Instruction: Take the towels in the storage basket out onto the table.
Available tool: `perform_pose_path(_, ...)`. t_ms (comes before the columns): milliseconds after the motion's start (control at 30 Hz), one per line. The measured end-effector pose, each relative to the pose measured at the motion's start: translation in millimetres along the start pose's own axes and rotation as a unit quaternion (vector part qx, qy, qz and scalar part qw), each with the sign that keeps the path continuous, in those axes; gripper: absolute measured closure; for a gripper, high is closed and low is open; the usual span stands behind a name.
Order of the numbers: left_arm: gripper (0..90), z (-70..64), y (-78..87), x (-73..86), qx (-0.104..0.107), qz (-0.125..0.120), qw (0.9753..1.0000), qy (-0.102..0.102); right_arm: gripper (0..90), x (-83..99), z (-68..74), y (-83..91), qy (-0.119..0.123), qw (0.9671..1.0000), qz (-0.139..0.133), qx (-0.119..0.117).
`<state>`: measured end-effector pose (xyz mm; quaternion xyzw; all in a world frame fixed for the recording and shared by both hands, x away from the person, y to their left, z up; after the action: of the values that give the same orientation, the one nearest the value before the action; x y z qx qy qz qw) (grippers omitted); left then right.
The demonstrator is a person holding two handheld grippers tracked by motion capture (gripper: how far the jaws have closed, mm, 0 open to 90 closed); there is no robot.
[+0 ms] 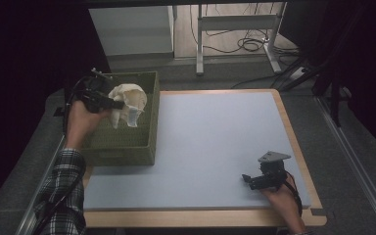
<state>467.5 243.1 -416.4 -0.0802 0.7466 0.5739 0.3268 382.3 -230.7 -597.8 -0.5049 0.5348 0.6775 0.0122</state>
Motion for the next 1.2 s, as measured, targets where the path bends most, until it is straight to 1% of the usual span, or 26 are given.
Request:
perform_pose_path(33, 75.2, 0.0, 0.0, 0.0, 0.0, 0.0, 1.0, 0.0, 0.0, 0.0, 0.0, 0.0, 0.0, 1.0, 0.0, 0.0)
perform_pose_path(167, 75.3, -10.3, 2.9, -6.2, 0.005, -0.004, 1.0, -0.006, 0.0, 0.0, -0.1, 0.0, 0.0, 1.0, 0.0, 0.0)
perform_pose_path(300, 75.3, -24.7, 2.6, -12.8, 0.015, -0.006, 0.9997, -0.018, 0.0, 0.0, -0.1, 0.0, 0.0, 1.0, 0.0, 0.0)
perform_pose_path(367, 75.3, -37.1, -0.5, -17.7, 0.023, -0.005, 0.9993, -0.03, 0.0, 0.0, -0.1, 0.0, 0.0, 1.0, 0.0, 0.0)
perform_pose_path(400, 75.3, -37.1, -0.5, -17.7, 0.023, -0.005, 0.9993, -0.03, 0.0, 0.0, -0.1, 0.0, 0.0, 1.0, 0.0, 0.0)
perform_pose_path(500, 75.3, -48.6, -5.0, -21.7, 0.029, -0.003, 0.9987, -0.043, 0.0, 0.0, 0.0, 0.0, 0.0, 1.0, 0.0, 0.0)
perform_pose_path(533, 75.3, -55.5, -8.3, -24.2, 0.032, -0.002, 0.9983, -0.048, 0.0, 0.0, 0.0, 0.0, 0.0, 1.0, 0.0, 0.0)
perform_pose_path(567, 75.3, -55.5, -8.3, -24.2, 0.032, -0.002, 0.9983, -0.048, 0.0, 0.0, 0.0, 0.0, 0.0, 1.0, 0.0, 0.0)
perform_pose_path(667, 75.3, -66.5, -12.9, -27.6, 0.038, 0.0, 0.9977, -0.057, 0.0, 0.0, 0.0, 0.0, 0.0, 1.0, 0.0, 0.0)
perform_pose_path(767, 75.3, -77.7, -18.2, -30.9, 0.043, 0.001, 0.9966, -0.07, 0.0, 0.0, 0.0, 0.0, 0.0, 1.0, 0.0, 0.0)
perform_pose_path(800, 75.3, -81.6, -20.3, -31.9, 0.045, 0.001, 0.9964, -0.072, 0.0, 0.0, 0.0, 0.0, 0.0, 1.0, 0.0, 0.0)
perform_pose_path(900, 75.2, -93.3, -26.2, -34.5, 0.051, 0.004, 0.995, -0.086, 0.0, 0.0, 0.1, 0.0, 0.0, 1.0, 0.0, -0.001)
perform_pose_path(1000, 75.2, -105.7, -33.1, -36.9, 0.057, 0.003, 0.994, -0.094, 0.0, 0.0, 0.1, 0.0, 0.0, 1.0, 0.0, -0.001)
perform_pose_path(1033, 75.2, -113.6, -38.0, -37.8, 0.062, 0.005, 0.9932, -0.099, 0.0, 0.0, 0.1, 0.0, 0.0, 1.0, 0.0, -0.001)
perform_pose_path(1067, 75.2, -113.6, -38.0, -37.8, 0.062, 0.005, 0.9932, -0.099, 0.0, 0.0, 0.1, 0.0, 0.0, 1.0, 0.0, -0.001)
perform_pose_path(1100, 75.2, -121.9, -43.0, -38.3, 0.068, 0.006, 0.9924, -0.102, 0.0, 0.0, 0.1, 0.1, 0.0, 1.0, 0.0, 0.0)
perform_pose_path(1133, 75.2, -121.9, -43.0, -38.3, 0.068, 0.006, 0.9924, -0.102, 0.0, 0.0, 0.1, 0.1, 0.0, 1.0, 0.0, 0.0)
perform_pose_path(1200, 75.2, -130.7, -48.8, -37.8, 0.073, 0.008, 0.9915, -0.107, 0.0, 0.0, 0.1, 0.1, 0.0, 1.0, 0.0, -0.001)
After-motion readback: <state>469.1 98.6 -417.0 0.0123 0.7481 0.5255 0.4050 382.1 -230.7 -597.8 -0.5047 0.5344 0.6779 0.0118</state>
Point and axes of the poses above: each handheld gripper's, and its own axes: y roughly backward along the jaws, x roughly out of its underside, z roughly to its left, the point moved 9 cm from there along -y, roughly forward along the jaws, and after that the axes turned 3 degrees about y, right-handed, at the moved point
